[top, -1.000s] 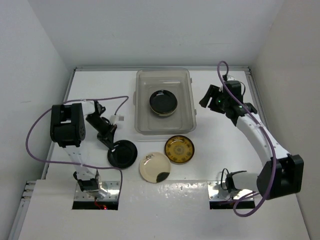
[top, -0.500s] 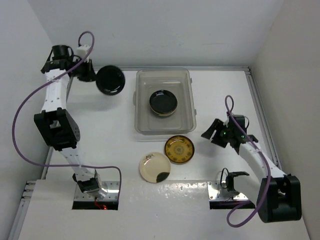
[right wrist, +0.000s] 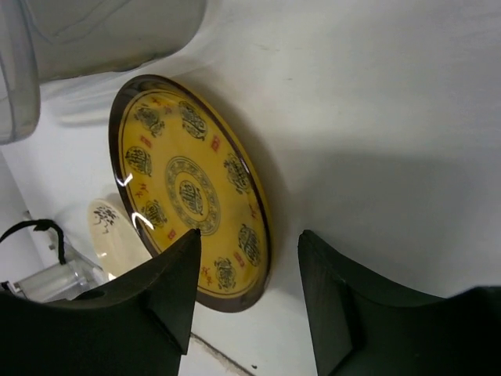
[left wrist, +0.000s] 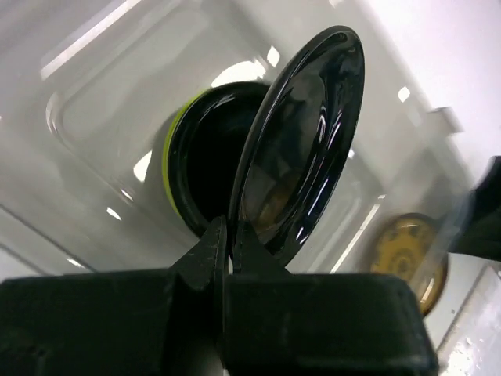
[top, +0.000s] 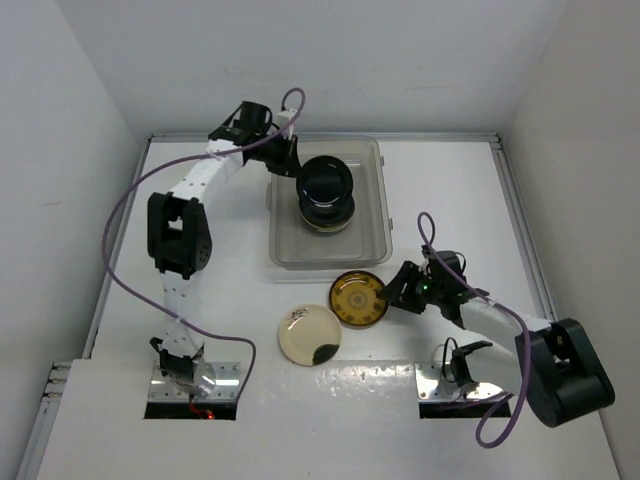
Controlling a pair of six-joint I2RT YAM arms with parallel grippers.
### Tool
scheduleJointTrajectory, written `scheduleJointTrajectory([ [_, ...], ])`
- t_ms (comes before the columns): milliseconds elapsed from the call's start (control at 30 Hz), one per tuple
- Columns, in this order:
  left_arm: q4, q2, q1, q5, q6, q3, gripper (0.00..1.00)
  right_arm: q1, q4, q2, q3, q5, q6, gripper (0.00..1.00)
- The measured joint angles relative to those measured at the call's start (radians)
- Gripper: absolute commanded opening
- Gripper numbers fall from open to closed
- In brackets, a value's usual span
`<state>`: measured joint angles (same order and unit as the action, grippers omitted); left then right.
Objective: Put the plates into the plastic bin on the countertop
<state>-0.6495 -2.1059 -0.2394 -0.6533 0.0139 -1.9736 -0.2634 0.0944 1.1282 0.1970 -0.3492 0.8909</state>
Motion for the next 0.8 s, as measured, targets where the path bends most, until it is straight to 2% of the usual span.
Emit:
scheduleJointTrajectory([
  [133,-0.007,-0.072,-0.016,0.062,0.002,0.028,0.0,-0.016,0.075,0.053,-0.004,0.0,0.022,0.43],
  [200,-0.002,-0.082,-0.016,0.094,0.007,0.047,0.0,-0.017,0.098,0.068,-0.009,0.002,0.029,0.32],
  [233,0.002,-0.082,-0.016,0.103,0.007,0.051,0.05,-0.017,0.107,0.074,-0.013,0.005,0.031,0.27],
  [267,0.006,-0.082,-0.016,0.106,0.006,0.055,0.18,-0.017,0.114,0.08,-0.018,0.008,0.034,0.16],
  [367,0.008,-0.083,-0.018,0.111,-0.015,0.068,0.34,-0.019,0.102,0.085,-0.025,0.018,0.029,0.0],
  [500,-0.019,-0.085,-0.023,0.125,-0.047,0.081,0.43,-0.019,0.028,0.04,-0.018,0.032,0.004,0.0],
  [667,-0.061,-0.087,-0.032,0.139,-0.089,0.072,0.57,0.01,-0.249,-0.122,0.034,0.125,-0.005,0.0],
  [800,-0.099,-0.088,-0.034,0.152,-0.113,0.025,0.62,0.112,-0.508,-0.306,0.095,0.313,0.018,0.0],
])
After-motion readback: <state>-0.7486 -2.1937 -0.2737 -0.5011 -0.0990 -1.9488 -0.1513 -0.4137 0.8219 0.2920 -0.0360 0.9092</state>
